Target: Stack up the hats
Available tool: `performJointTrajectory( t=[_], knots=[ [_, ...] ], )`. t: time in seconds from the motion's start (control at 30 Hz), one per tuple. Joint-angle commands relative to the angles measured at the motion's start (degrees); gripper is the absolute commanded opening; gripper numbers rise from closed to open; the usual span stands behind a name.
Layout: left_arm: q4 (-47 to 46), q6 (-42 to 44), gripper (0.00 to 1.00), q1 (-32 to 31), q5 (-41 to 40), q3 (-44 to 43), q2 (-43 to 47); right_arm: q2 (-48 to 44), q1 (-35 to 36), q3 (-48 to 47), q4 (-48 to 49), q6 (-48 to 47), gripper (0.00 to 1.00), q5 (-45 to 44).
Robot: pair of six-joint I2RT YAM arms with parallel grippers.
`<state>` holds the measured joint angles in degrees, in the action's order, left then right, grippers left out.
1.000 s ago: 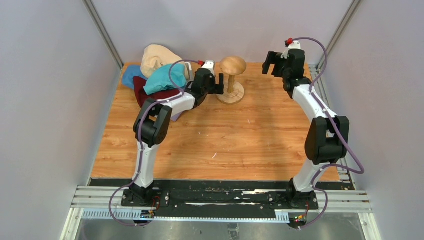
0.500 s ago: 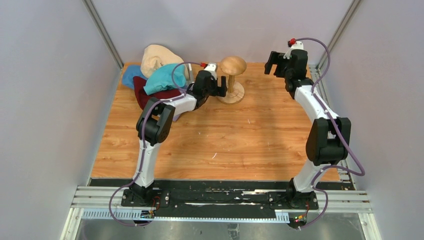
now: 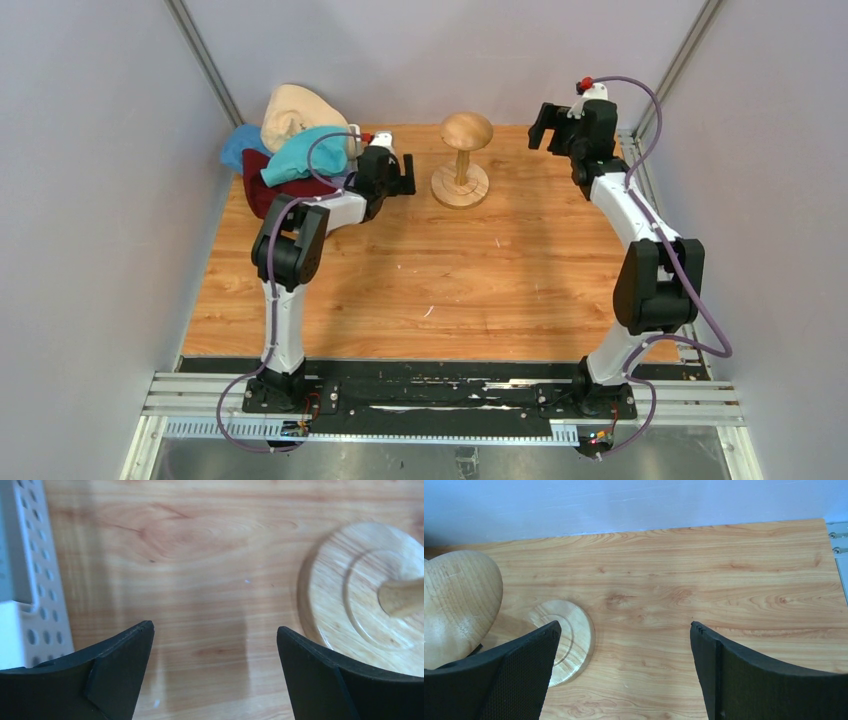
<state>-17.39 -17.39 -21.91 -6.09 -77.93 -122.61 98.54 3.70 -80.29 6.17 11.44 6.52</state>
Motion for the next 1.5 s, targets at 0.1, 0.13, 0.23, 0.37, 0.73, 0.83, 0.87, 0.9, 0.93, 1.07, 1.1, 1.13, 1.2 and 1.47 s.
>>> performJointTrajectory(
  t=[0.1, 0.13, 0.23, 0.37, 0.73, 0.83, 0.87, 0.9, 0.93, 1.07, 1.1, 1.13, 1.2, 1.47],
  knots=[
    [-1.26, 1.04, 0.98, 2.88, -3.34, 1.66, 5.33, -2.21, -0.99, 1.01, 1.32, 1.47, 0.99, 2.11],
    [-1.31, 1.00, 0.98, 3.03, -2.87, 1.76, 5.56, -2.26, -0.98, 1.01, 1.41, 1.48, 0.99, 2.32],
    [-1.43, 0.58, 0.98, 3.06, 1.81, 2.07, 6.45, -2.30, -0.94, 0.86, 1.47, 1.71, 0.99, 2.87],
    [-2.55, 0.20, 0.98, 2.12, 10.43, 0.77, 7.99, -2.47, -0.87, 0.32, 1.36, 1.87, 0.99, 3.23],
    [10.32, 0.31, 0.99, -0.45, 5.31, -3.31, 22.17, -4.81, -0.89, -1.22, -1.76, 1.26, 1.00, 2.75],
    [24.55, 2.72, 0.99, 0.13, -11.06, -9.34, 25.21, -6.15, -0.89, -1.46, -2.46, 1.59, 0.98, 3.81],
    [29.29, 2.90, 0.99, 0.75, -14.80, -11.70, 25.54, -6.62, -0.87, -1.61, -2.94, 1.75, 0.98, 4.34],
    [33.16, 2.74, 0.99, 1.66, -17.16, -13.70, 25.70, -7.33, -0.81, -1.43, -3.14, 1.96, 0.97, 5.01],
    [36.05, 2.81, 0.99, 2.57, -18.83, -14.94, 25.95, -8.08, -0.81, -1.18, -3.30, 2.13, 0.97, 5.55],
    [40.55, 1.66, 0.96, 5.44, -26.31, -14.19, 27.26, -10.74, -0.63, 0.38, -3.62, 2.25, 0.97, 5.93],
    [41.37, 1.08, 0.96, 6.25, -27.33, -13.80, 27.38, -10.96, -0.63, 0.40, -3.90, 2.24, 0.97, 6.14],
    [42.44, 0.18, 0.95, 7.13, -27.93, -13.48, 27.45, -11.07, -0.63, 0.26, -4.34, 2.13, 0.97, 6.40],
    [43.26, -0.87, 0.93, 8.94, -27.68, -11.93, 27.85, -11.17, -0.58, 0.05, -5.12, 1.75, 0.97, 6.66],
    [42.63, -2.93, 0.92, 14.01, -27.12, -5.18, 32.24, -10.80, -0.41, 0.40, -5.56, 1.75, 0.97, 6.74]
  ],
)
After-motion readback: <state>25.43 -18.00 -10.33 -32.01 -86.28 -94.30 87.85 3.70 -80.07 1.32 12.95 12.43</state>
